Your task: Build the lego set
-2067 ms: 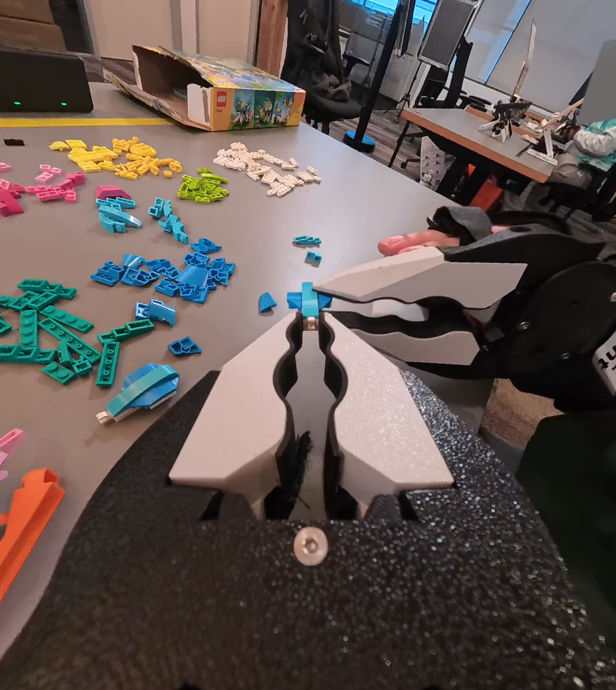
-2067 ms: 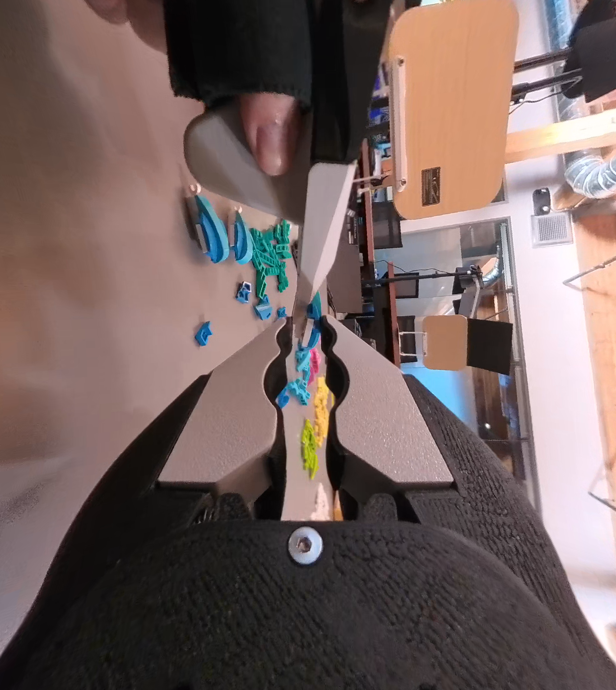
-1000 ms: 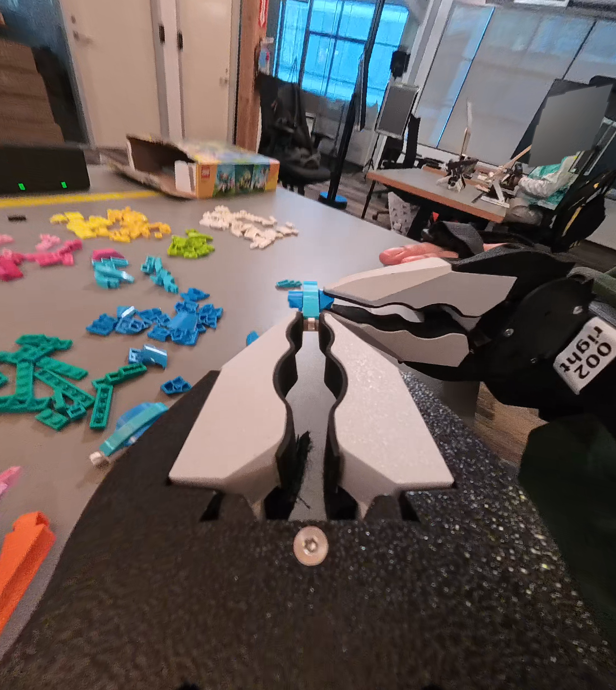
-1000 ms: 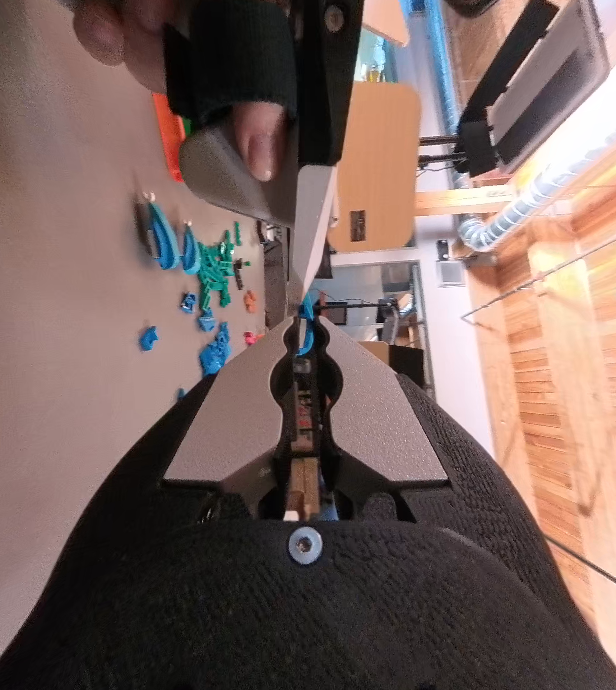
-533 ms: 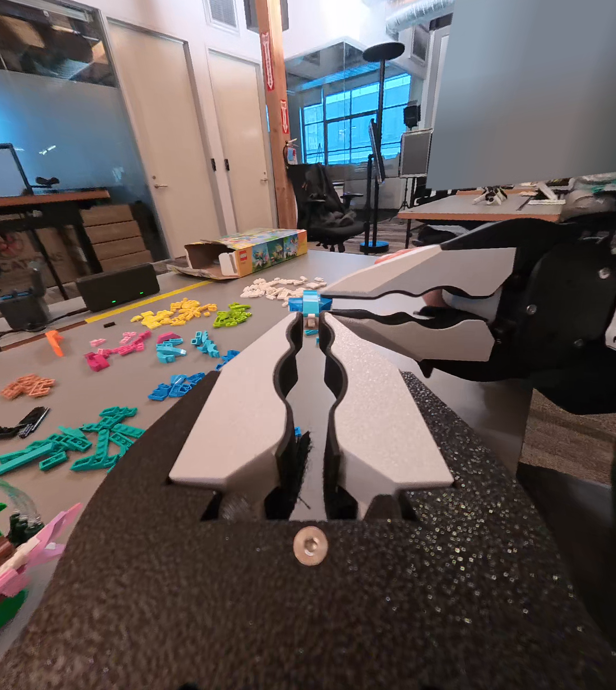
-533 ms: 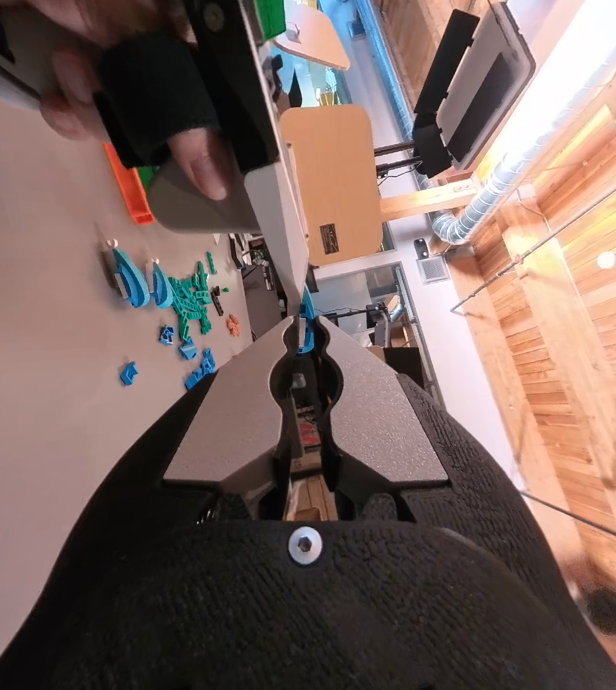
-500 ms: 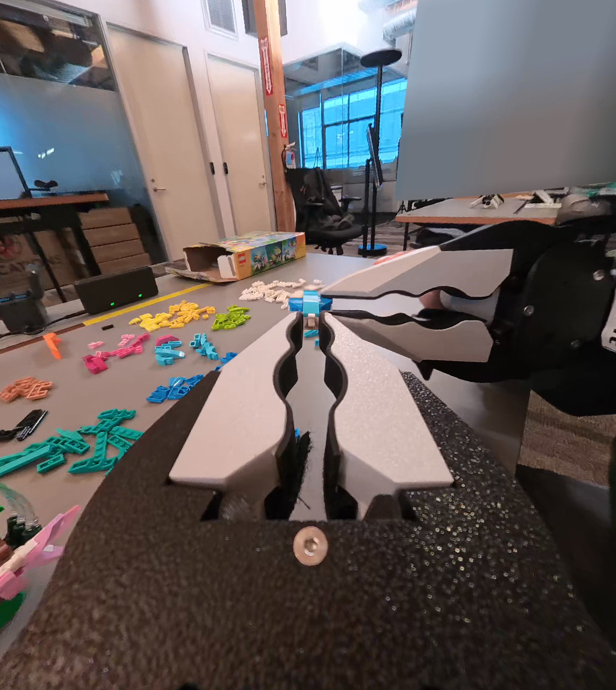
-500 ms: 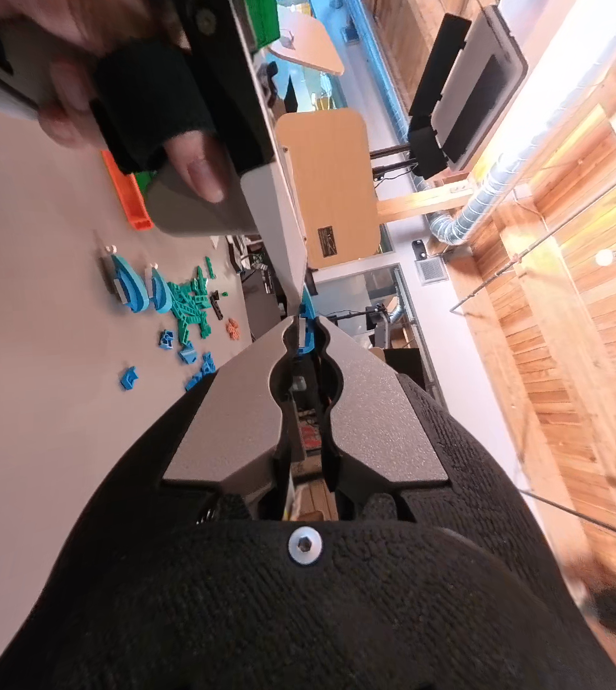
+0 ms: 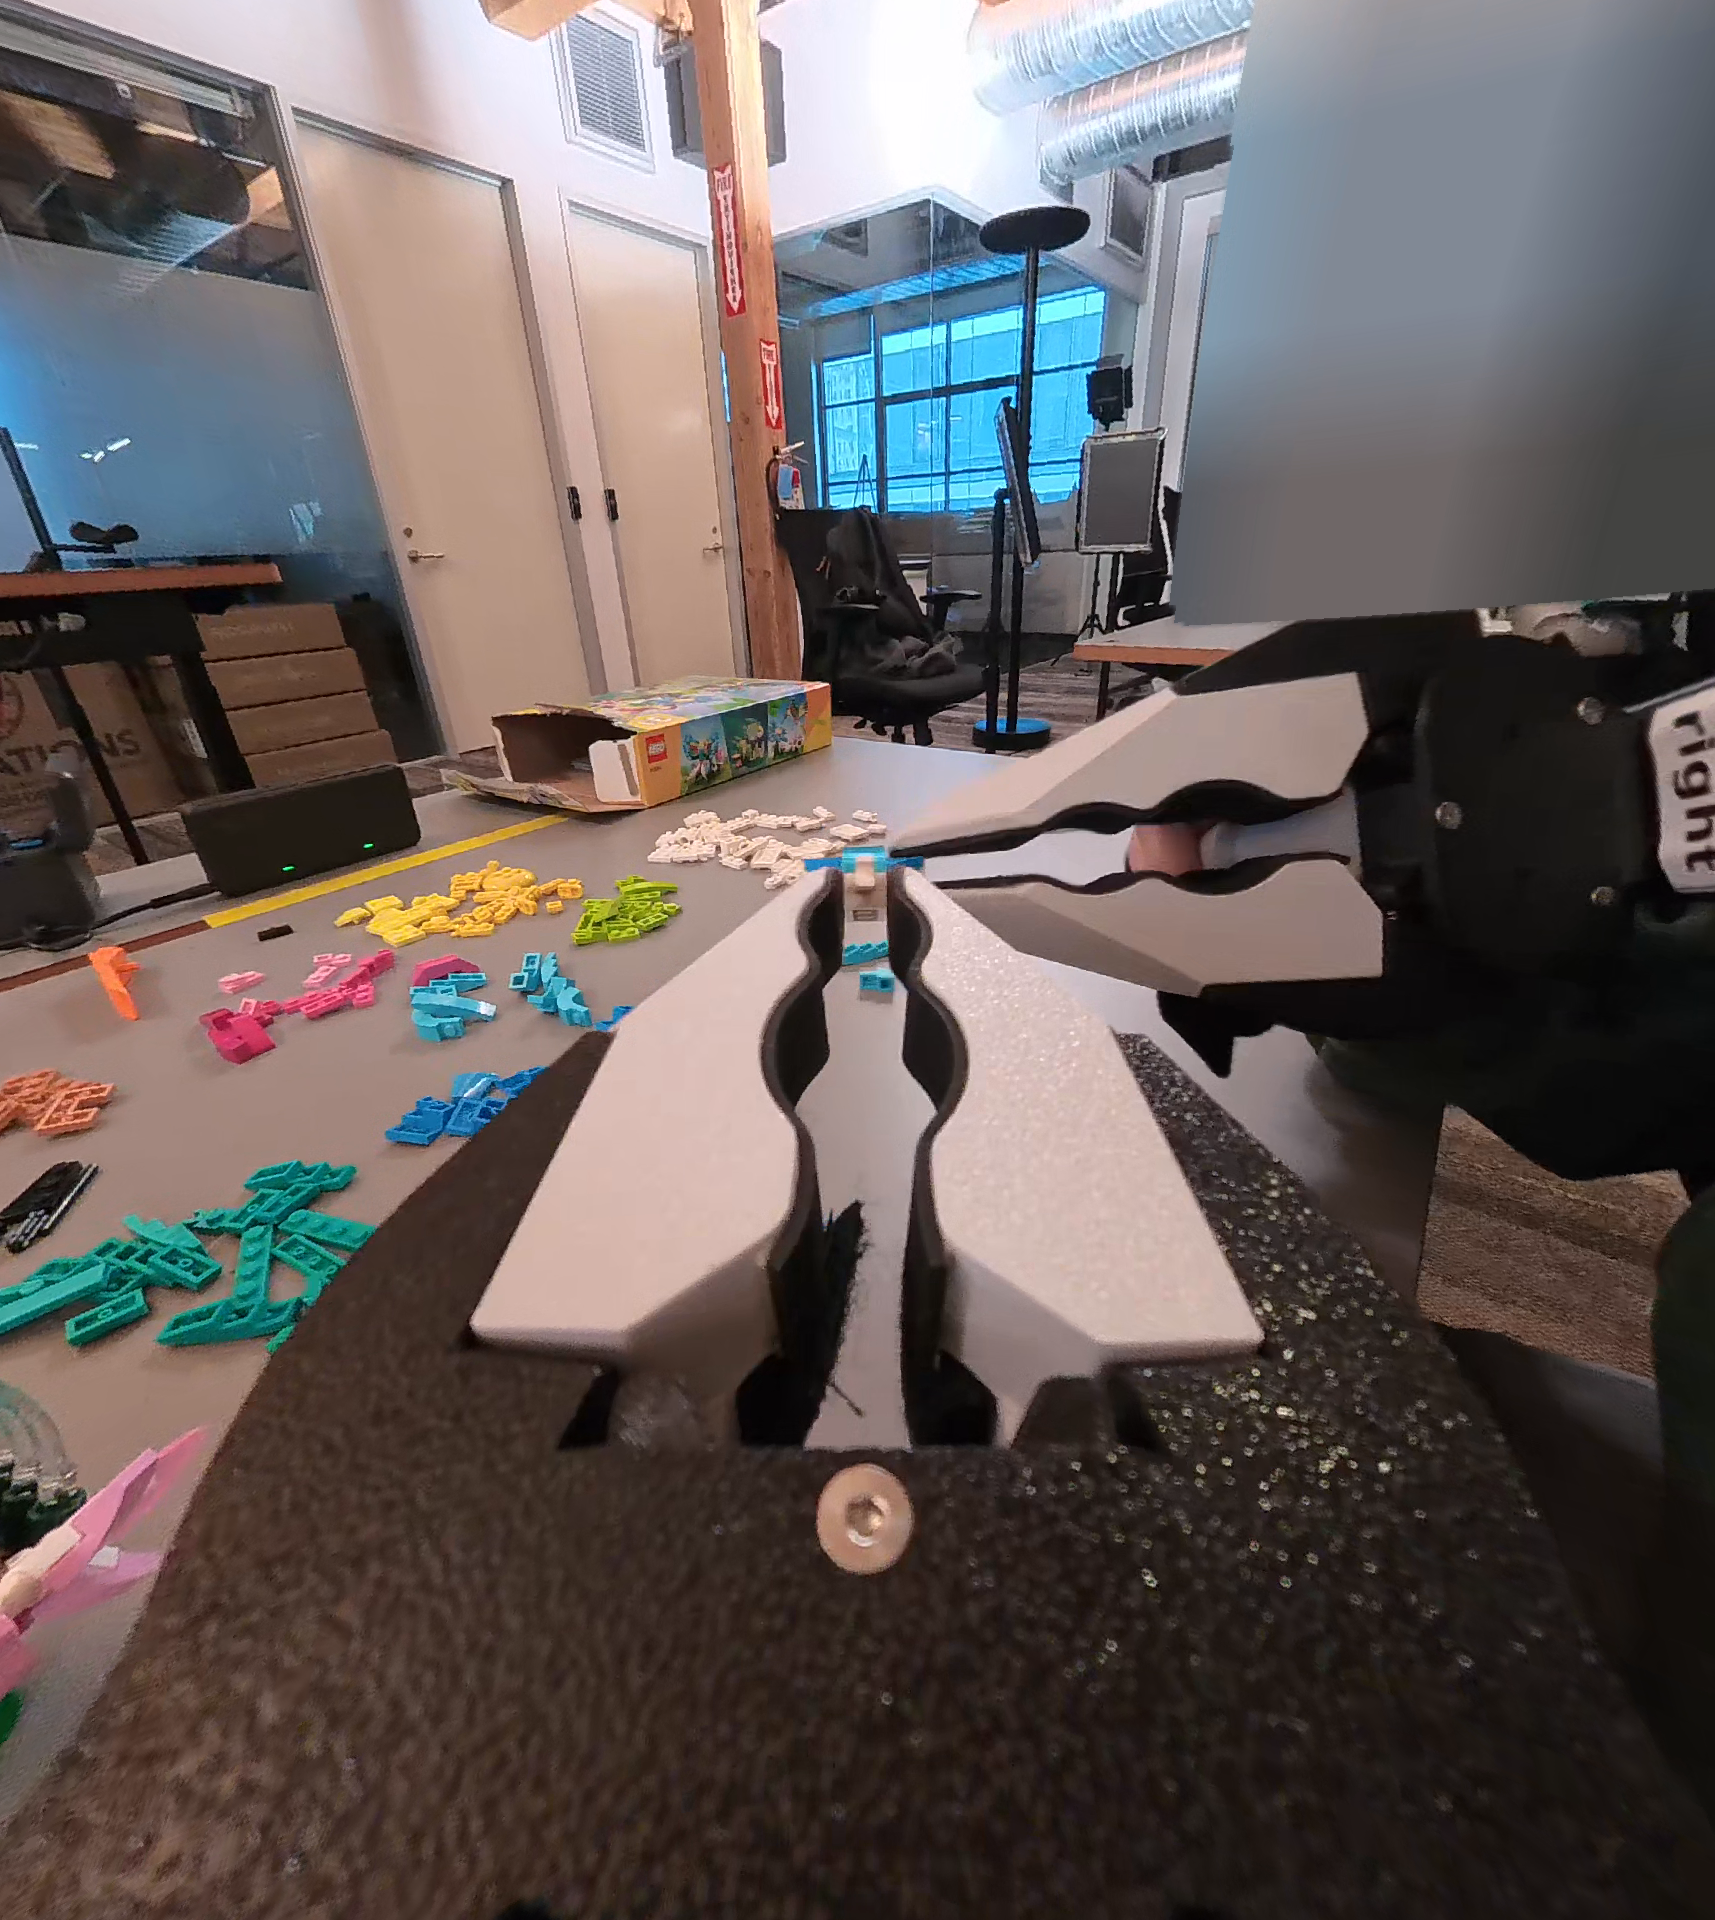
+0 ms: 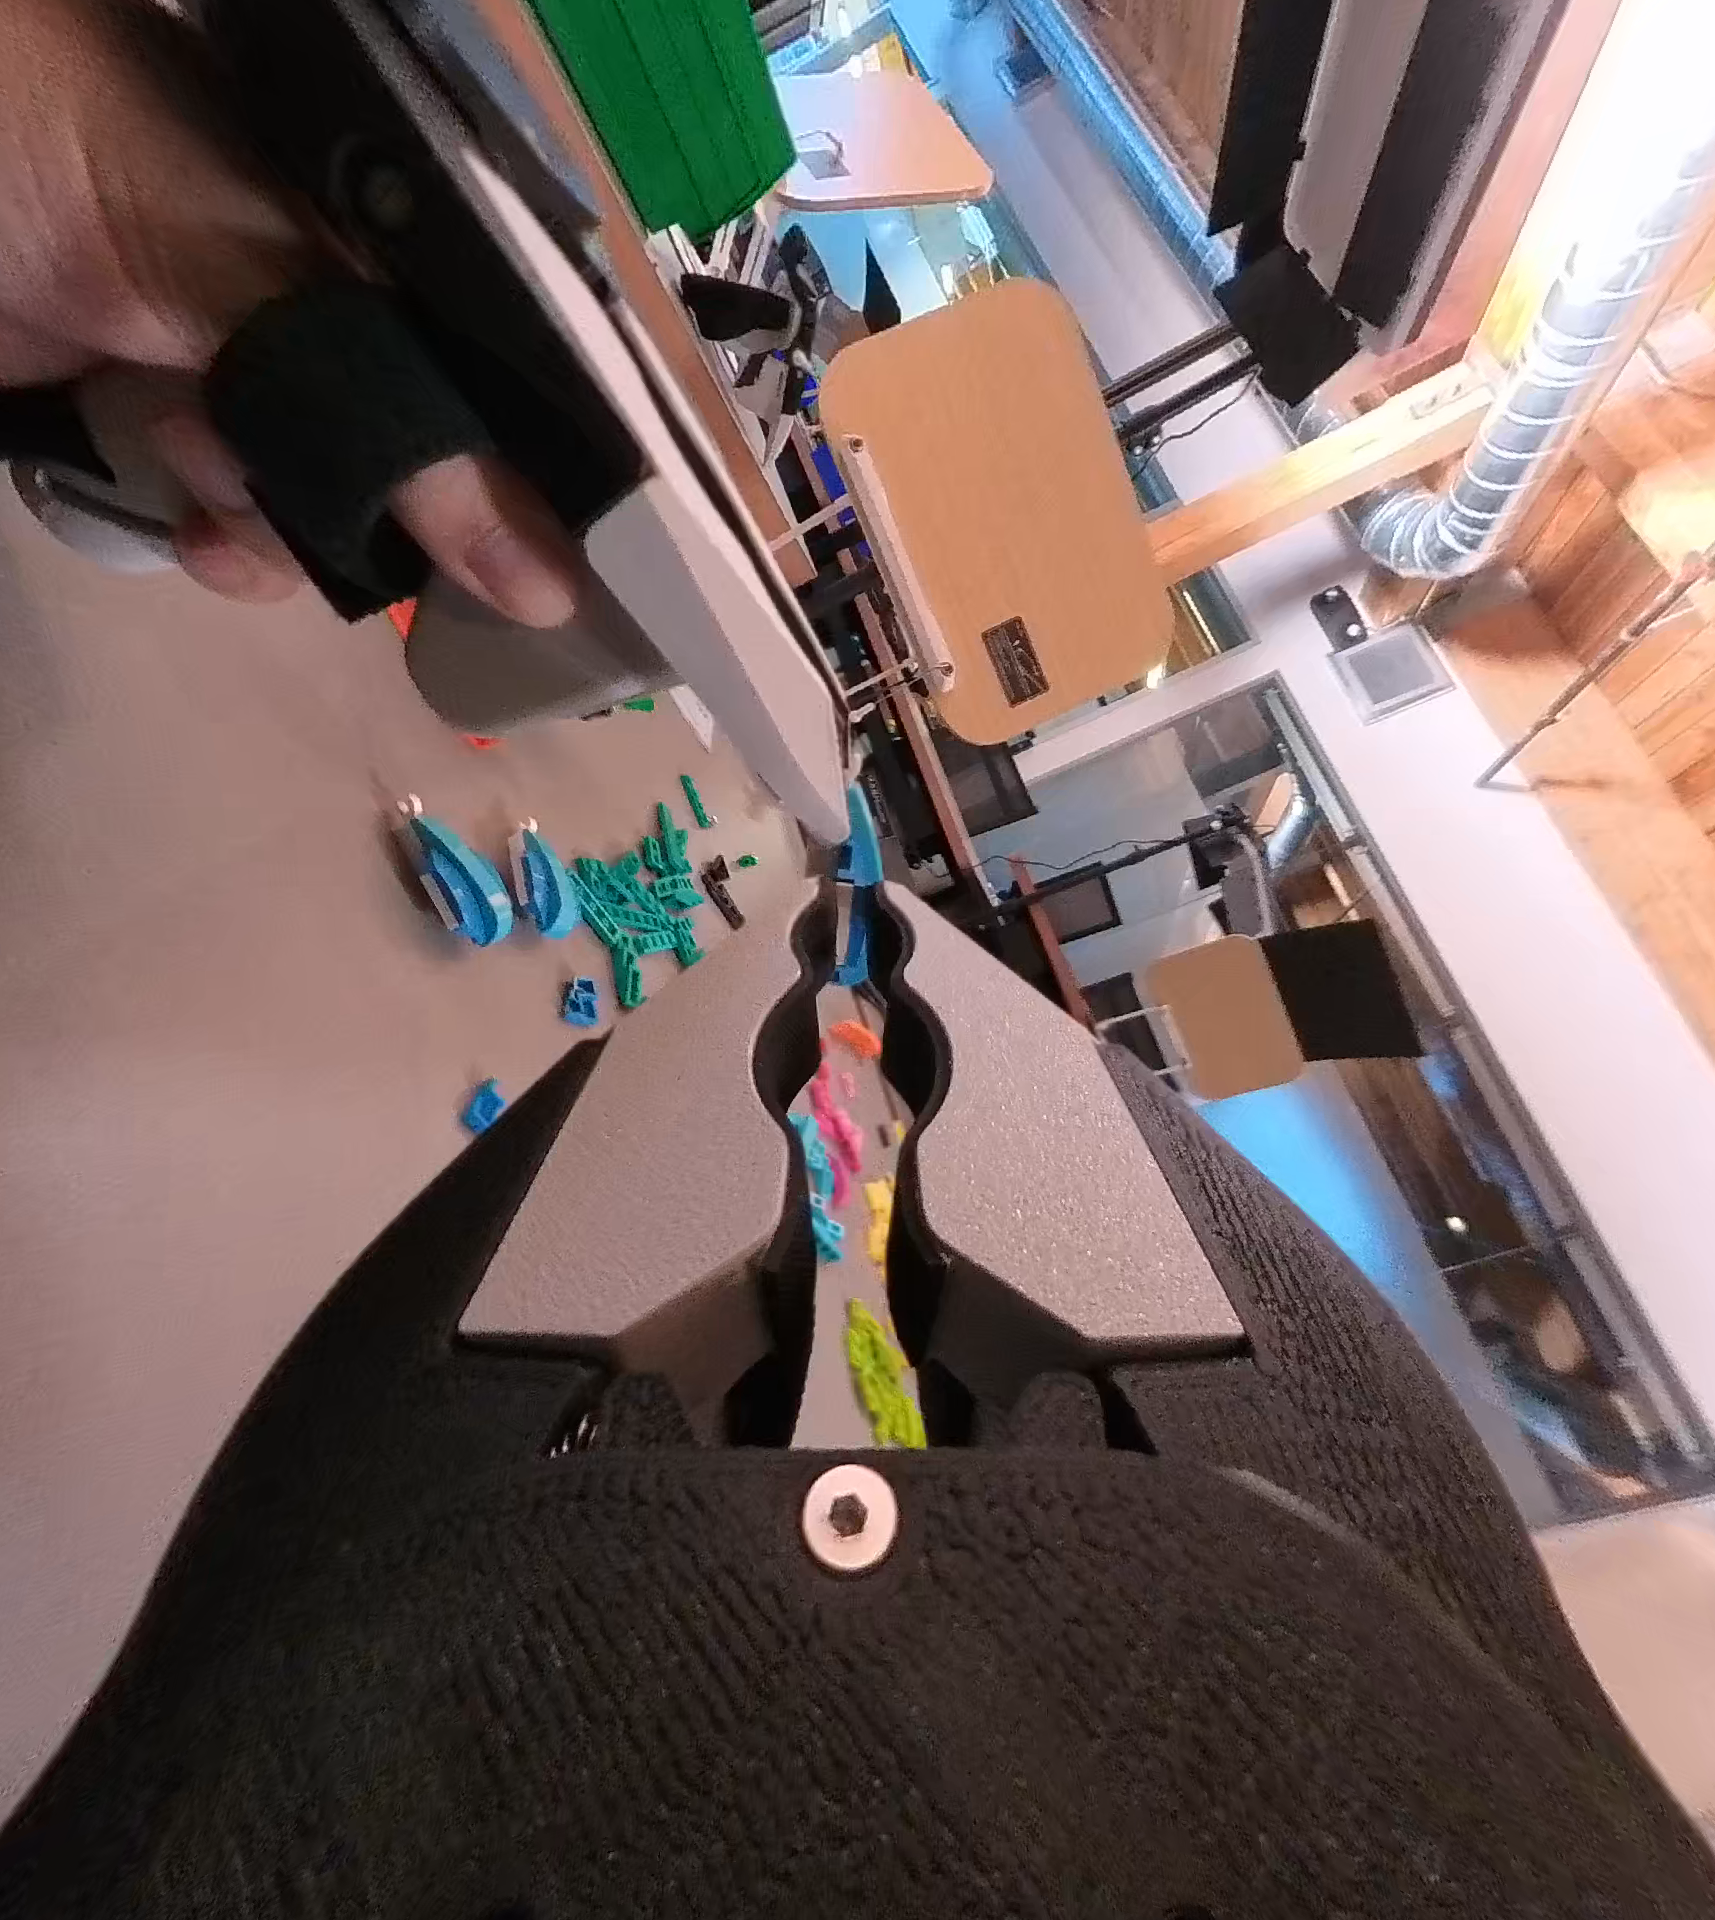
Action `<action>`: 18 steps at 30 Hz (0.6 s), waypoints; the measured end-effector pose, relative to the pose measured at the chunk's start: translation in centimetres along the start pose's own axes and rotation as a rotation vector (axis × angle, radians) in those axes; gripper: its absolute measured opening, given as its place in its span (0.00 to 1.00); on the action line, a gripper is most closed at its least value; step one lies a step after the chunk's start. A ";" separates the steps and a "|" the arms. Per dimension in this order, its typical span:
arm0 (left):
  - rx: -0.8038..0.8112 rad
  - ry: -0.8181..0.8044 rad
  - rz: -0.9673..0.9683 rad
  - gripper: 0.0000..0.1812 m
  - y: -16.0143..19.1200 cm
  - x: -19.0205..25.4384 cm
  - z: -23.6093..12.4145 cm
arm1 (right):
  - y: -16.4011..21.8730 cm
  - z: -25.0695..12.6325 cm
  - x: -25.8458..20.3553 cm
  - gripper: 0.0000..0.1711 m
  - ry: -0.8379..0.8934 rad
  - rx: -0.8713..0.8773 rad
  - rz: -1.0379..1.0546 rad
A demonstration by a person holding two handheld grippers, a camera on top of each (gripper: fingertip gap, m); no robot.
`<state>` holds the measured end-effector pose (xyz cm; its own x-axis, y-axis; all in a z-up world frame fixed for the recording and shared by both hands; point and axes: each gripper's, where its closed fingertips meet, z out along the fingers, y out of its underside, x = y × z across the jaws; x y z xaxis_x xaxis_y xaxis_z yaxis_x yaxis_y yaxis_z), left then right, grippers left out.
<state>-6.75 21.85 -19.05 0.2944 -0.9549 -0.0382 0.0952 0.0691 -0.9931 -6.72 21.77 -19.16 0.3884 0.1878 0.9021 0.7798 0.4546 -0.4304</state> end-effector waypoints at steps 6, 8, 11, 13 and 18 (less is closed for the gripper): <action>-0.016 0.069 0.015 0.03 0.1 0.3 0.1 | -0.1 -0.3 0.2 0.02 0.148 0.029 -0.415; -0.024 0.058 0.070 0.03 0.2 0.3 0.1 | -0.2 -0.4 0.1 0.02 0.173 0.041 -0.482; -0.016 0.042 0.091 0.03 0.0 0.2 0.0 | -0.3 -0.7 0.7 0.13 0.186 0.069 -0.390; -0.020 0.042 0.081 0.03 0.2 0.0 0.0 | 0.2 -0.7 1.0 0.15 0.171 0.066 -0.316; -0.024 0.058 0.052 0.03 0.3 0.0 0.0 | 0.4 -0.5 0.0 0.13 0.130 0.068 -0.355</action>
<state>-6.69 21.86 -19.32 0.2424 -0.9655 -0.0953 0.0581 0.1125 -0.9920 -6.14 21.49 -19.33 0.1624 -0.1015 0.9815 0.8445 0.5287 -0.0850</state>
